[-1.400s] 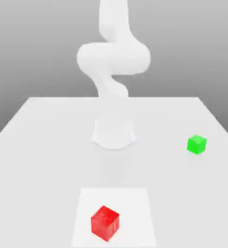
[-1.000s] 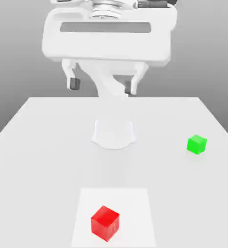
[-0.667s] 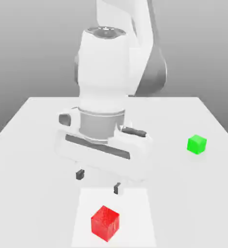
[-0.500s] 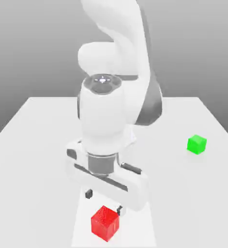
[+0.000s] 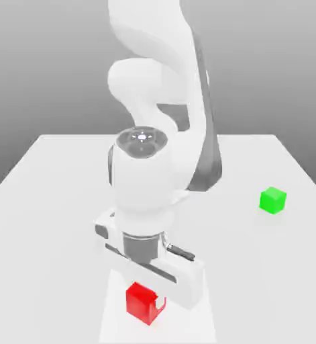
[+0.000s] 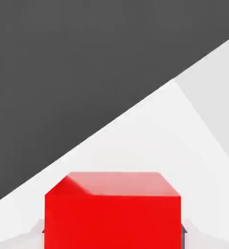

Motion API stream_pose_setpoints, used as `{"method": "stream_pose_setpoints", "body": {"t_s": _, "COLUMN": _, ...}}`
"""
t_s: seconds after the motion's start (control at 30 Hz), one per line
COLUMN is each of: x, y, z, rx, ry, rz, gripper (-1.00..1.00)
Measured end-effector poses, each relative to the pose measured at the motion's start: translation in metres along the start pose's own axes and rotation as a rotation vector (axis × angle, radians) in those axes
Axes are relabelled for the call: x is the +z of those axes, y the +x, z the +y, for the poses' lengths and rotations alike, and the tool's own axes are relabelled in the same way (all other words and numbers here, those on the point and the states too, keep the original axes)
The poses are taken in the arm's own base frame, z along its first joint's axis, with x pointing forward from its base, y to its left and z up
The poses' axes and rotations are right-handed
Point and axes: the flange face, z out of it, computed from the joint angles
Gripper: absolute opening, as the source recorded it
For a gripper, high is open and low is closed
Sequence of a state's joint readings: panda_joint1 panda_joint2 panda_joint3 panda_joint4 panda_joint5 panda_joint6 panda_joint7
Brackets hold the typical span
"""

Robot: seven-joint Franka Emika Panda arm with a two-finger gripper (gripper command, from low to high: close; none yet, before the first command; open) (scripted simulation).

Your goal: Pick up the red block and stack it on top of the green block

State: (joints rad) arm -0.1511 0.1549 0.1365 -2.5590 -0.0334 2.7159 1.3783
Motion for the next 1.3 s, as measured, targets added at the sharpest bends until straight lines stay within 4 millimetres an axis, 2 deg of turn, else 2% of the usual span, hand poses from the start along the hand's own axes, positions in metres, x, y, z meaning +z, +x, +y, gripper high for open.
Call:
{"method": "stream_pose_setpoints", "body": {"t_s": 0.07, "x": -0.016, "y": -0.054, "z": -0.002, "rx": -0.107, "ry": 0.009, "rz": -0.018, "gripper": -1.0}}
{"method": "stream_pose_setpoints", "body": {"t_s": 0.1, "x": -0.023, "y": -0.094, "z": 0.0, "rx": -0.19, "ry": 0.012, "rz": -0.026, "gripper": -1.0}}
{"method": "stream_pose_setpoints", "body": {"t_s": 0.2, "x": -0.04, "y": -0.193, "z": 0.025, "rx": -0.408, "ry": 0.016, "rz": -0.049, "gripper": -1.0}}
{"method": "stream_pose_setpoints", "body": {"t_s": 0.37, "x": -0.056, "y": -0.283, "z": 0.086, "rx": -0.639, "ry": 0.014, "rz": -0.065, "gripper": -1.0}}
{"method": "stream_pose_setpoints", "body": {"t_s": 0.47, "x": -0.058, "y": -0.333, "z": 0.139, "rx": -0.809, "ry": 0.007, "rz": -0.062, "gripper": -1.0}}
{"method": "stream_pose_setpoints", "body": {"t_s": 0.57, "x": -0.054, "y": -0.369, "z": 0.197, "rx": -0.978, "ry": -0.001, "rz": -0.05, "gripper": -1.0}}
{"method": "stream_pose_setpoints", "body": {"t_s": 0.63, "x": -0.049, "y": -0.385, "z": 0.236, "rx": -1.087, "ry": -0.006, "rz": -0.037, "gripper": -1.0}}
{"method": "stream_pose_setpoints", "body": {"t_s": 0.73, "x": -0.039, "y": -0.396, "z": 0.292, "rx": -1.247, "ry": -0.008, "rz": -0.01, "gripper": -1.0}}
{"method": "stream_pose_setpoints", "body": {"t_s": 0.77, "x": -0.035, "y": -0.397, "z": 0.301, "rx": -1.273, "ry": -0.007, "rz": -0.004, "gripper": -1.0}}
{"method": "stream_pose_setpoints", "body": {"t_s": 0.87, "x": -0.024, "y": -0.399, "z": 0.308, "rx": -1.298, "ry": -0.001, "rz": 0.003, "gripper": -1.0}}
{"method": "stream_pose_setpoints", "body": {"t_s": 1.27, "x": 0.028, "y": -0.397, "z": 0.307, "rx": -1.29, "ry": -0.004, "rz": 0.005, "gripper": -1.0}}
{"method": "stream_pose_setpoints", "body": {"t_s": 1.3, "x": 0.032, "y": -0.396, "z": 0.307, "rx": -1.29, "ry": -0.005, "rz": 0.004, "gripper": 1.0}}
